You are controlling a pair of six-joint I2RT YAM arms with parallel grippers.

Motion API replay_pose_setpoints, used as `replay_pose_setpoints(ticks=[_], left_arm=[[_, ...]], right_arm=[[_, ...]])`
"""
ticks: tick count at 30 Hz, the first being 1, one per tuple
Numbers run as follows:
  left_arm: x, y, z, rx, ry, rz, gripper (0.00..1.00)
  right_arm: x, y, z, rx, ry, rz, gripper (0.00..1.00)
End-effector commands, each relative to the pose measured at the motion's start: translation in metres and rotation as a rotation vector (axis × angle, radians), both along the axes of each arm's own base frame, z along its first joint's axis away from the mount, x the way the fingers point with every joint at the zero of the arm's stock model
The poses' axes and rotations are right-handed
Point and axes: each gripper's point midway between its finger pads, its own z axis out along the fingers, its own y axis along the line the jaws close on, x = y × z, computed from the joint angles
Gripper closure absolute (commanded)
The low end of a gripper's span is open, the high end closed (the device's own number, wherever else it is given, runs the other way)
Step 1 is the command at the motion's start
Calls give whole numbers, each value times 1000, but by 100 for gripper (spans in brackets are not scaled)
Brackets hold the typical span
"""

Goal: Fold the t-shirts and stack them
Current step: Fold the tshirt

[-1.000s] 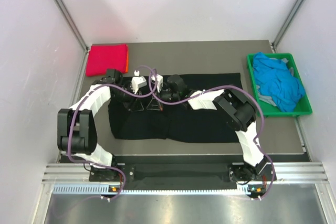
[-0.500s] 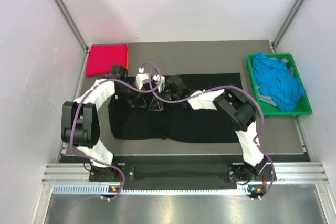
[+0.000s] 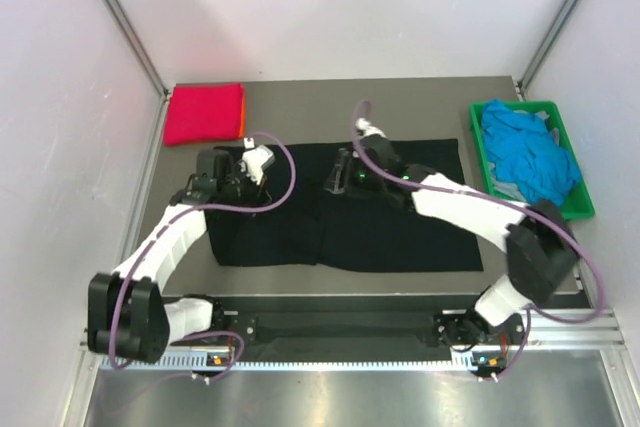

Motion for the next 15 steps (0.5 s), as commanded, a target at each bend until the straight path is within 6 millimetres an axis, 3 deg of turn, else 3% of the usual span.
replay_pose_setpoints(ticks=[1, 3, 4, 5, 6, 8, 9, 15], left_arm=[[21, 6, 38, -64, -173, 146, 100], [21, 8, 44, -82, -190, 180, 100], [19, 7, 48, -96, -198, 181, 100], [16, 4, 50, -110, -198, 168, 100], [14, 4, 54, -117, -206, 169, 100], [13, 3, 64, -129, -226, 182, 100], [16, 6, 73, -132, -270, 204, 100], [13, -3, 78, -204, -267, 201, 100]], right_arm=[[-11, -107, -33, -154, 225, -512, 57], [-34, -154, -32, -205, 279, -674, 57], [-45, -176, -42, -195, 334, -791, 57], [-56, -192, -34, -167, 338, -851, 57], [-69, -217, -38, -201, 366, -930, 57], [-91, -247, -43, -151, 396, -1069, 57], [-108, -272, -59, -175, 449, -1166, 57], [-139, -342, -70, -145, 475, -1421, 57]])
